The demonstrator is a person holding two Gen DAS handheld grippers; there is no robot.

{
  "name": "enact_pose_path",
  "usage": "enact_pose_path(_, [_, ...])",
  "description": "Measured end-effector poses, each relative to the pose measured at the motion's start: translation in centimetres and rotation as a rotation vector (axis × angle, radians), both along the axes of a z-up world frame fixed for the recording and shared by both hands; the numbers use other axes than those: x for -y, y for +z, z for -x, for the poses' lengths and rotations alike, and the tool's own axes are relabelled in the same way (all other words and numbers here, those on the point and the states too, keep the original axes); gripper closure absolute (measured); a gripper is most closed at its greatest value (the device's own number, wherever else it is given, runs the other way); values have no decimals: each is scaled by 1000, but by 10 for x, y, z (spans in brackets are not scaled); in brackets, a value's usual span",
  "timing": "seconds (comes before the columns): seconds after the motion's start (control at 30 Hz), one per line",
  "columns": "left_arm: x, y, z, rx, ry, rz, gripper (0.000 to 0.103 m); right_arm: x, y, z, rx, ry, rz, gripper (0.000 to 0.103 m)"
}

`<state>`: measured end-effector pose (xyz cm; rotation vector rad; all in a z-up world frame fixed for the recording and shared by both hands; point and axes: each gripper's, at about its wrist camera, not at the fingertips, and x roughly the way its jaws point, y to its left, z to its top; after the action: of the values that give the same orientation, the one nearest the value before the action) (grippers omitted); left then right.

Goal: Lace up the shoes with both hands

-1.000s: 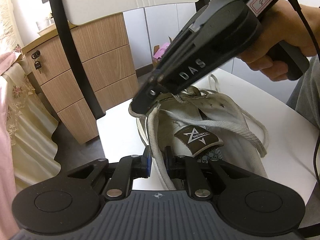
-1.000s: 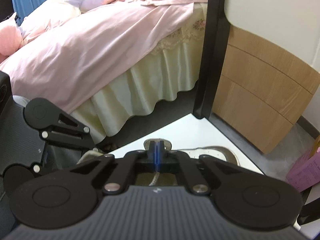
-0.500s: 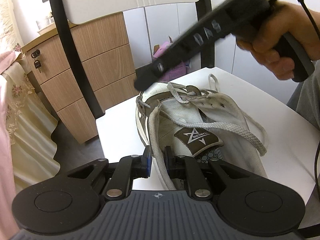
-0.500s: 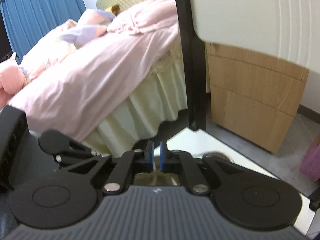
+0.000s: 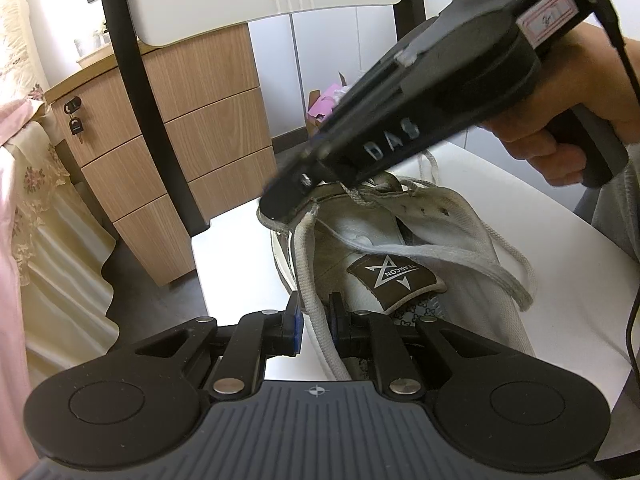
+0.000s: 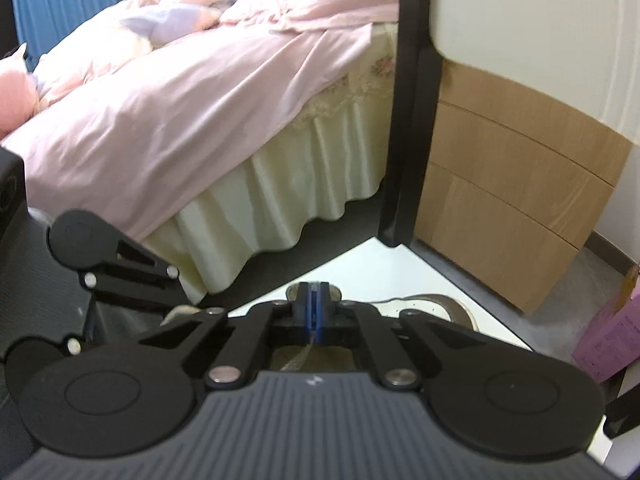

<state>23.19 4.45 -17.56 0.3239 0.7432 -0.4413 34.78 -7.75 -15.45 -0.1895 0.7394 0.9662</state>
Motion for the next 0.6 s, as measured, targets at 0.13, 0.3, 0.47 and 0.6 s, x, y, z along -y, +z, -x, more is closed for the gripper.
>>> enact_pose_path(0.13, [2, 1, 1, -1, 6, 4, 90, 7, 23, 2, 20, -64, -151, 101])
enact_pose_path(0.3, [2, 1, 0, -3, 14, 10, 90, 13, 64, 7, 44, -112, -298, 100])
enact_pose_path(0.47, [3, 1, -1, -15, 47, 38, 90, 6, 72, -1, 43, -183, -256, 98])
enact_pose_path(0.6, [0, 2, -3, -37, 69, 75, 90, 18, 71, 0, 47, -239, -245, 58])
